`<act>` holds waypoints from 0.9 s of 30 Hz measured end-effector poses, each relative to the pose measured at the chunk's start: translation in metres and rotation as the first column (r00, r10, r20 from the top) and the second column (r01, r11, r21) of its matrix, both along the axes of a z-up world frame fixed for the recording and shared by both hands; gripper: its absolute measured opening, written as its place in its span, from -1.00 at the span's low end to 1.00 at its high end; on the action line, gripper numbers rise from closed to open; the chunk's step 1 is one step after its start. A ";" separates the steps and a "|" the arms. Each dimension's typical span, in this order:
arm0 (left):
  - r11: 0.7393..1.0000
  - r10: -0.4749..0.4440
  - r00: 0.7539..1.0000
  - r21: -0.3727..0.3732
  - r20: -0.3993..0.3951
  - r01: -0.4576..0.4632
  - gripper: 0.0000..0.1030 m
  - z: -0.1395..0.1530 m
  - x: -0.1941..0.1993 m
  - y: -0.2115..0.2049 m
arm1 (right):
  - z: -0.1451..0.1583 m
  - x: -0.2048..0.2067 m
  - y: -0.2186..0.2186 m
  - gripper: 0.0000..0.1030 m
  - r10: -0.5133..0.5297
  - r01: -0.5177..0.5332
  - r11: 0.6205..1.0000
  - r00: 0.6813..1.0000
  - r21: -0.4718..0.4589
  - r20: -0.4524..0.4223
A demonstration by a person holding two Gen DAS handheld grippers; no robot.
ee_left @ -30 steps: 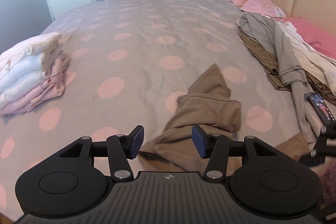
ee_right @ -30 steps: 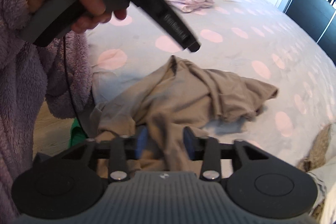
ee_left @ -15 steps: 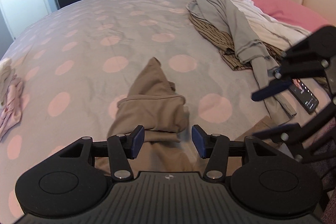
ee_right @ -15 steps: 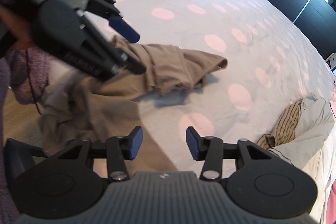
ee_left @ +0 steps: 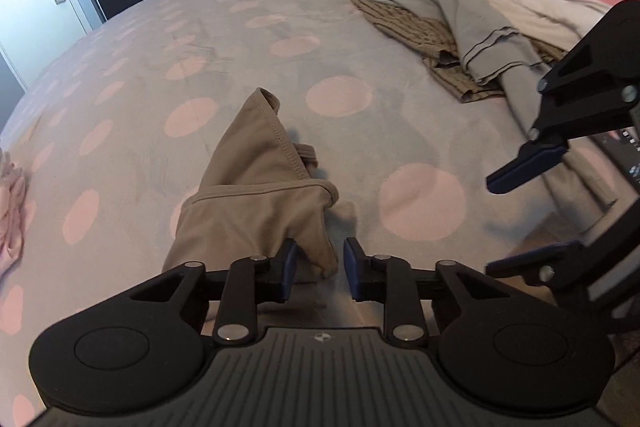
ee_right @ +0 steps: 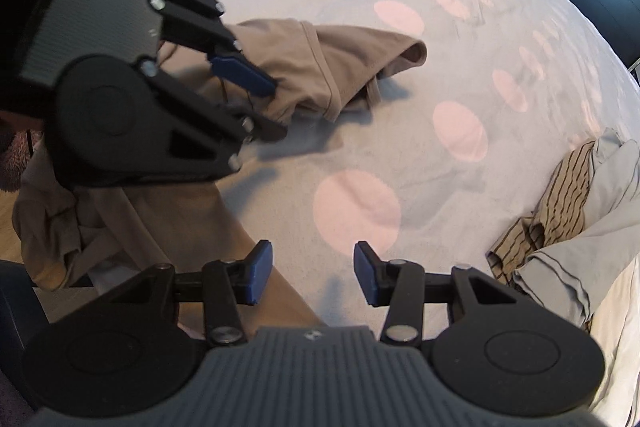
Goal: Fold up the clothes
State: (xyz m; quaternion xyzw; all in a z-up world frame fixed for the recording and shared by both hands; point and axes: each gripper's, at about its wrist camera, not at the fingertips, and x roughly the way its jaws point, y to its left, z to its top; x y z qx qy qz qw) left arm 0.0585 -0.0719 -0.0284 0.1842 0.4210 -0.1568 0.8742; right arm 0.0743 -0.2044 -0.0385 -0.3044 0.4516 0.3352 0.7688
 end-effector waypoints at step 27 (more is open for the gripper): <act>0.927 0.337 0.941 -0.181 0.017 -0.329 -0.99 0.035 0.010 0.147 | 0.004 0.072 0.036 -0.53 -0.252 0.253 0.949 0.967 0.189 -0.028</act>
